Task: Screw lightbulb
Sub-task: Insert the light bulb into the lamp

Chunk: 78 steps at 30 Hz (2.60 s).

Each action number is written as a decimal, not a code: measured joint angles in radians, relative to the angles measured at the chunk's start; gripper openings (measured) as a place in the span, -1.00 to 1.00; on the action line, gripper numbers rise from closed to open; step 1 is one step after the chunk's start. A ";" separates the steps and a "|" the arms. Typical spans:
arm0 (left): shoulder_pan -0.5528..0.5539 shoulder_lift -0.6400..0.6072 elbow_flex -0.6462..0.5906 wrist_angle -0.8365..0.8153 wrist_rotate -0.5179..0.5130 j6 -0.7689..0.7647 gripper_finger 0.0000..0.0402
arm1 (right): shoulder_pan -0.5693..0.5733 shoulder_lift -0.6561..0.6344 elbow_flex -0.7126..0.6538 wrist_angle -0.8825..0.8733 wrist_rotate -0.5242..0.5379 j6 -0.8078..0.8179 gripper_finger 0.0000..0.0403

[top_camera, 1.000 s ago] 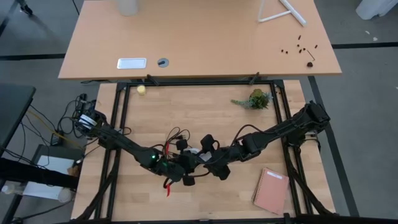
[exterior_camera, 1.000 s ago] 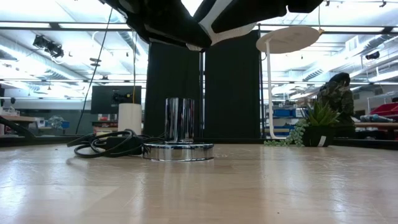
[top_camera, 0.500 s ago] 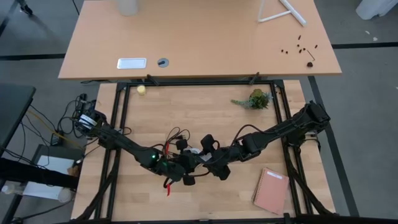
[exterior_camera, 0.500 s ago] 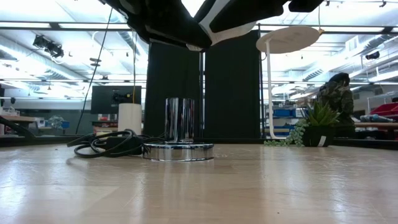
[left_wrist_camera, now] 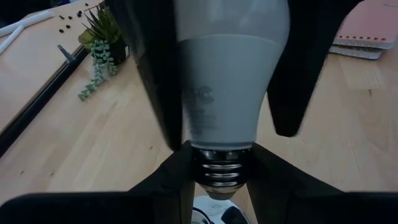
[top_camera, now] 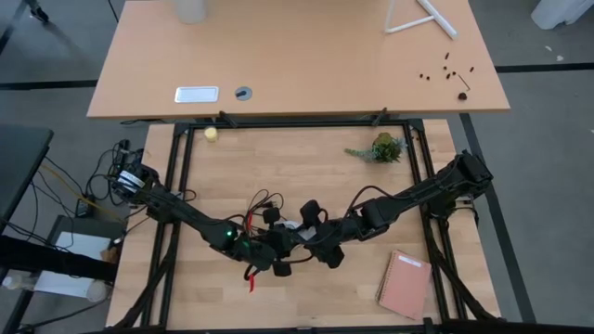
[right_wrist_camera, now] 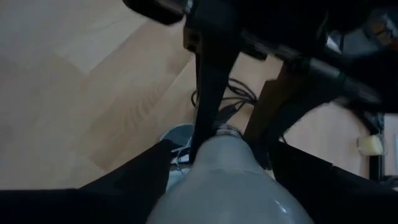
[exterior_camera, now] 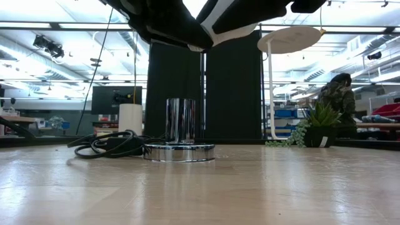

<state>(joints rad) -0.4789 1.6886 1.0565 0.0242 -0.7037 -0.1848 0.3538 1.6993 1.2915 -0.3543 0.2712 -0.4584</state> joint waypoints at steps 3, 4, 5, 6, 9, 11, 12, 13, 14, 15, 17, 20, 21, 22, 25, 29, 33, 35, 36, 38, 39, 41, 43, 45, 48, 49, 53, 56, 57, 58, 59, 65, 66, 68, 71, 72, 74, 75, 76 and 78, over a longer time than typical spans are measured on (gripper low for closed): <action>-0.001 0.000 0.000 0.004 0.005 0.002 -0.39 | -0.001 -0.008 0.000 -0.006 -0.002 0.045 0.53; -0.001 0.000 0.000 0.009 0.005 0.007 -0.39 | -0.001 -0.013 0.000 -0.006 -0.005 0.058 0.58; -0.001 0.000 0.001 0.011 0.004 0.017 -0.39 | -0.001 -0.018 0.000 -0.010 -0.004 0.066 0.62; -0.001 0.000 0.001 0.014 0.004 0.023 -0.39 | -0.001 -0.022 0.000 -0.022 -0.005 0.074 0.65; -0.001 0.000 0.001 0.014 0.001 0.024 -0.39 | -0.003 -0.044 0.000 -0.047 -0.010 0.100 0.72; 0.000 0.000 0.002 0.014 0.001 0.024 -0.39 | -0.003 -0.054 0.000 -0.048 -0.019 0.101 0.74; 0.000 0.000 0.002 0.011 0.001 0.024 -0.39 | -0.003 -0.054 0.000 -0.047 -0.031 0.101 0.74; -0.001 0.000 0.002 0.010 0.001 0.024 -0.39 | -0.003 -0.054 0.000 -0.046 -0.041 0.101 0.74; -0.001 0.000 0.002 0.010 0.001 0.024 -0.39 | -0.003 -0.054 0.000 -0.046 -0.051 0.102 0.73; -0.001 0.000 0.002 0.011 0.001 0.024 -0.39 | -0.003 -0.054 -0.001 -0.044 -0.056 0.103 0.72; -0.001 0.000 0.002 0.011 0.001 0.024 -0.39 | -0.003 -0.054 -0.015 -0.020 -0.064 0.111 0.72; -0.001 0.000 0.002 0.011 0.000 0.024 -0.39 | -0.002 -0.054 -0.031 -0.017 -0.067 0.119 0.72; -0.001 0.000 0.002 0.011 -0.001 0.024 -0.39 | 0.000 -0.054 -0.034 0.000 -0.067 0.119 0.72; -0.001 0.000 0.002 0.011 -0.001 0.024 -0.39 | 0.003 -0.054 -0.039 0.022 -0.067 0.118 0.72; -0.001 0.000 0.002 0.016 -0.001 0.025 -0.39 | 0.006 -0.054 -0.049 0.049 -0.067 0.111 0.72; -0.001 0.000 0.000 0.043 -0.001 0.054 -0.39 | 0.003 -0.054 -0.065 0.062 -0.067 0.110 0.71; -0.001 0.001 -0.002 0.045 -0.002 0.065 -0.39 | -0.001 -0.054 -0.092 0.110 -0.067 0.103 0.62; -0.001 0.001 -0.002 0.047 -0.001 0.066 -0.39 | -0.001 -0.055 -0.097 0.126 -0.067 0.096 0.54; -0.001 0.001 -0.002 0.047 -0.001 0.066 -0.39 | -0.001 -0.055 -0.098 0.129 -0.067 0.096 0.50; -0.001 0.001 -0.002 0.048 -0.001 0.066 -0.39 | -0.001 -0.055 -0.098 0.130 -0.066 0.095 0.41; -0.001 0.001 -0.002 0.048 -0.001 0.068 -0.39 | -0.001 -0.055 -0.098 0.130 -0.066 0.093 0.37; -0.001 0.001 -0.002 0.050 -0.001 0.069 -0.39 | -0.001 -0.055 -0.098 0.131 -0.066 0.092 0.29; -0.001 0.001 -0.002 0.051 0.000 0.069 -0.39 | -0.001 -0.055 -0.098 0.131 -0.066 0.091 0.23; -0.001 0.001 -0.002 0.052 0.000 0.069 -0.39 | -0.002 -0.055 -0.098 0.131 -0.066 0.092 0.23; -0.001 0.001 -0.002 0.053 0.000 0.069 -0.39 | -0.002 -0.055 -0.098 0.131 -0.066 0.092 0.25; -0.001 0.001 -0.002 0.054 -0.001 0.069 -0.39 | -0.002 -0.055 -0.098 0.131 -0.066 0.092 0.28; -0.001 0.001 -0.002 0.054 -0.001 0.069 -0.39 | -0.002 -0.055 -0.098 0.131 -0.067 0.092 0.33; -0.001 0.001 -0.002 0.054 -0.001 0.069 -0.39 | -0.002 -0.055 -0.098 0.131 -0.067 0.092 0.27; -0.001 0.001 -0.002 0.054 -0.001 0.069 -0.39 | -0.002 -0.055 -0.098 0.131 -0.067 0.092 0.24; -0.001 0.001 -0.002 0.055 -0.001 0.069 -0.39 | -0.002 -0.055 -0.098 0.131 -0.067 0.092 0.23; -0.001 0.001 -0.002 0.055 0.000 0.069 -0.39 | -0.002 -0.055 -0.098 0.131 -0.067 0.092 0.22; -0.001 0.001 -0.002 0.055 -0.001 0.068 -0.33 | -0.002 -0.054 -0.098 0.132 -0.067 0.092 0.28; -0.001 0.001 -0.002 0.055 -0.001 0.068 -0.31 | -0.002 -0.054 -0.098 0.132 -0.067 0.092 0.28; -0.001 0.001 -0.002 0.056 -0.001 0.061 -0.28 | -0.002 -0.054 -0.098 0.131 -0.067 0.092 0.28; -0.001 0.001 -0.001 0.058 -0.003 0.055 -0.24 | -0.004 -0.054 -0.098 0.131 -0.067 0.092 0.25; -0.001 0.001 0.000 0.059 -0.005 0.054 -0.23 | -0.005 -0.054 -0.098 0.131 -0.068 0.092 0.25; -0.001 0.001 0.000 0.057 -0.005 0.055 -0.21 | -0.008 -0.054 -0.098 0.130 -0.068 0.092 0.25; 0.000 0.001 0.000 0.054 -0.006 0.058 -0.20 | -0.008 -0.055 -0.098 0.127 -0.068 0.092 0.26; 0.000 0.001 0.000 0.052 -0.006 0.064 -0.18 | -0.009 -0.057 -0.098 0.122 -0.068 0.092 0.27; -0.001 0.001 0.003 0.040 -0.011 0.072 -0.16 | -0.011 -0.061 -0.098 0.109 -0.068 0.093 0.28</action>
<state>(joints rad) -0.4795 1.6894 1.0594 0.0640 -0.7145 -0.1126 0.3428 1.6379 1.1931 -0.2453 0.2031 -0.3657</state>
